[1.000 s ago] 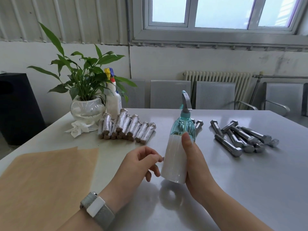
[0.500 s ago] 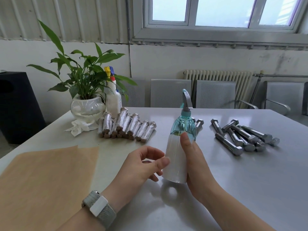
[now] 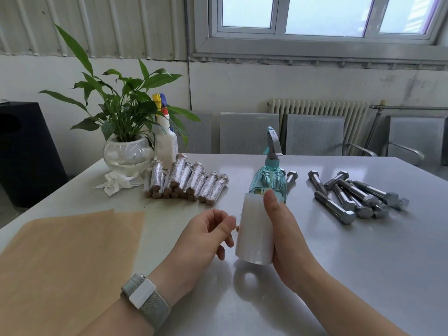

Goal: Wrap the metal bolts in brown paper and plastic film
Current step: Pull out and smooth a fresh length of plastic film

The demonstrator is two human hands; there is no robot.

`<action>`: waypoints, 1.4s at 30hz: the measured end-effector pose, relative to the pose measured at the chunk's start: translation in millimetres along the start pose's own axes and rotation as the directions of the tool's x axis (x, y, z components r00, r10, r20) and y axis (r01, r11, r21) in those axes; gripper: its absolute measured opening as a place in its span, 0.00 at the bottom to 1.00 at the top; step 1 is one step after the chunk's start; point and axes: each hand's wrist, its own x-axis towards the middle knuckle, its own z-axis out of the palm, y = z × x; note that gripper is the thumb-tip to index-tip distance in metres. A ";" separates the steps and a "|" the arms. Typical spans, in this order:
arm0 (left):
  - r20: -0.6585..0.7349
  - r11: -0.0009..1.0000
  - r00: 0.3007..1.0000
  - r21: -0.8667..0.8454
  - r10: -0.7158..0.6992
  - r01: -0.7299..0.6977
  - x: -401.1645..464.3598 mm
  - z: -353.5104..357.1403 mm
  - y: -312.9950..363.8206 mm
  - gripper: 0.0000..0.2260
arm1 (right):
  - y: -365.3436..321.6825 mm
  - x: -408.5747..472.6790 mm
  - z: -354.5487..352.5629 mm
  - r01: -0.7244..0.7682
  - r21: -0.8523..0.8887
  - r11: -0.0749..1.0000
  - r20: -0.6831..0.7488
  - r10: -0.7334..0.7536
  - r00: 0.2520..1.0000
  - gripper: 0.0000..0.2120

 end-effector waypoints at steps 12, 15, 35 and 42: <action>-0.010 0.949 0.995 0.303 0.095 -0.087 -6.8 0.5 3.8 0.12 | 1.5 -0.2 -0.3 0.033 -0.014 0.999 -0.027 -0.033 0.999 0.32; -0.029 0.858 0.966 0.466 0.256 -0.214 -8.7 6.5 1.2 0.03 | 3.5 0.6 1.4 0.072 -0.080 0.994 -0.059 -0.077 0.995 0.30; -0.111 0.855 0.978 0.509 0.177 -0.097 -11.8 5.7 5.5 0.04 | 6.6 0.4 2.9 0.118 -0.113 0.986 -0.091 -0.129 0.987 0.31; -0.095 0.802 0.963 0.577 0.252 -0.153 -12.1 7.1 5.6 0.03 | 8.6 -0.9 2.5 0.228 -0.258 0.939 -0.031 -0.244 0.969 0.23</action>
